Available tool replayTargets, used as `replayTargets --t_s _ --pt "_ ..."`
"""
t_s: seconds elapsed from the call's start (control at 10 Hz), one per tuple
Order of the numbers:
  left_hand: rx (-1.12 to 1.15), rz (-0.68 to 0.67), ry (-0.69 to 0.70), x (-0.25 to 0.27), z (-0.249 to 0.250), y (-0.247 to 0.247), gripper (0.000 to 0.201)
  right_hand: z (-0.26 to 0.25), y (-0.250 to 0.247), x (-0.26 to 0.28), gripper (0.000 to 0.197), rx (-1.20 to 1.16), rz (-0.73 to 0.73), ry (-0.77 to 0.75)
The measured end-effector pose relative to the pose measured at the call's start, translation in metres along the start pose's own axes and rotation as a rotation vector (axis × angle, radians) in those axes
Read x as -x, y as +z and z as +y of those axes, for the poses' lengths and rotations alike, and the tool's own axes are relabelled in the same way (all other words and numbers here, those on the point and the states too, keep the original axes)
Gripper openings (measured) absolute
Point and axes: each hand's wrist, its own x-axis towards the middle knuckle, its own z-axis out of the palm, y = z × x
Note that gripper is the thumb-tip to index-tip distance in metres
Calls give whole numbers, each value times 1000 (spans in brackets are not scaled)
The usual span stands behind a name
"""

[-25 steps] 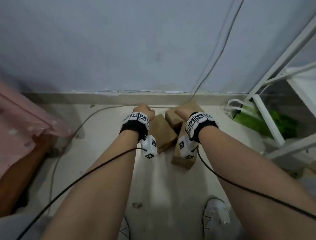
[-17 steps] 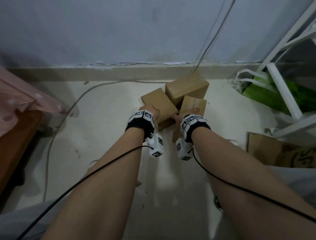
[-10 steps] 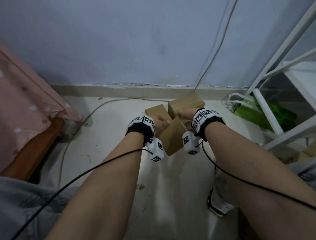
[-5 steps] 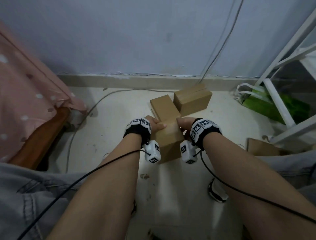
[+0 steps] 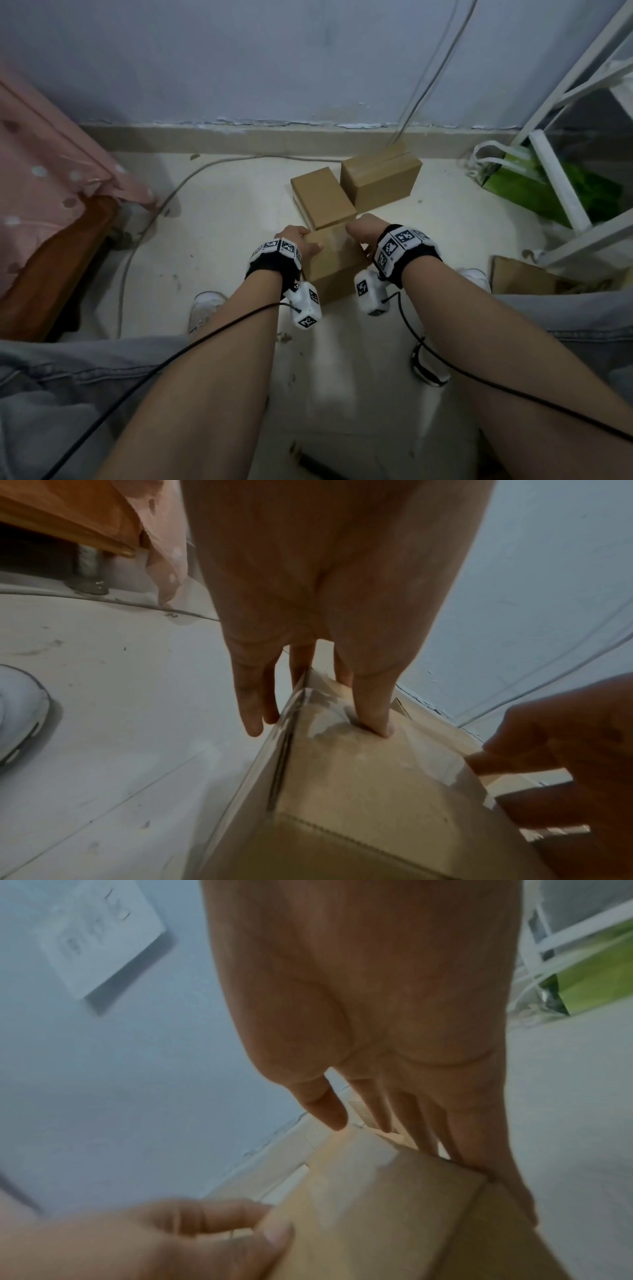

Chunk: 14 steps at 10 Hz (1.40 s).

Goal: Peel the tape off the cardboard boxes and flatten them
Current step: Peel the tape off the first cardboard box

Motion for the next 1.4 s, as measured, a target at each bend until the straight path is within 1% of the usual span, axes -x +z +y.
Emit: replayTargets --t_s 0.1,0.2,0.3,0.4,0.5,0.6,0.8,0.9,1.0,1.2,1.3,1.4 --pt "-28 12 -8 -1 -4 1 56 -4 -3 -15 39 -68 35 -63" --pt "-39 43 -27 -1 -6 2 56 -3 4 -16 31 -107 95 -112" --pt "-65 62 -42 -2 -3 4 57 -6 9 -12 23 8 92 -142" --pt "-76 55 -50 -5 -1 5 56 -7 14 -10 24 118 111 -160" --pt "-73 64 -54 -5 -1 5 53 -7 20 -11 20 183 159 -197" --pt "-71 80 -47 -5 0 6 48 -6 27 -12 21 261 201 -225" --pt "-26 76 -45 -6 -4 5 50 -7 29 -17 27 322 240 -264" --pt "-8 78 -51 -5 -3 4 48 -6 30 -17 34 345 256 -277" --pt "-7 82 -43 -3 -2 3 47 -6 31 -17 34 373 264 -293" --pt "8 60 -52 -6 -3 3 50 -6 35 -15 28 482 287 -341" --pt "9 58 -55 -7 -4 3 49 -3 37 -17 18 510 309 -347" --pt "5 59 -57 -9 -5 3 52 -1 34 -20 27 453 294 -339"
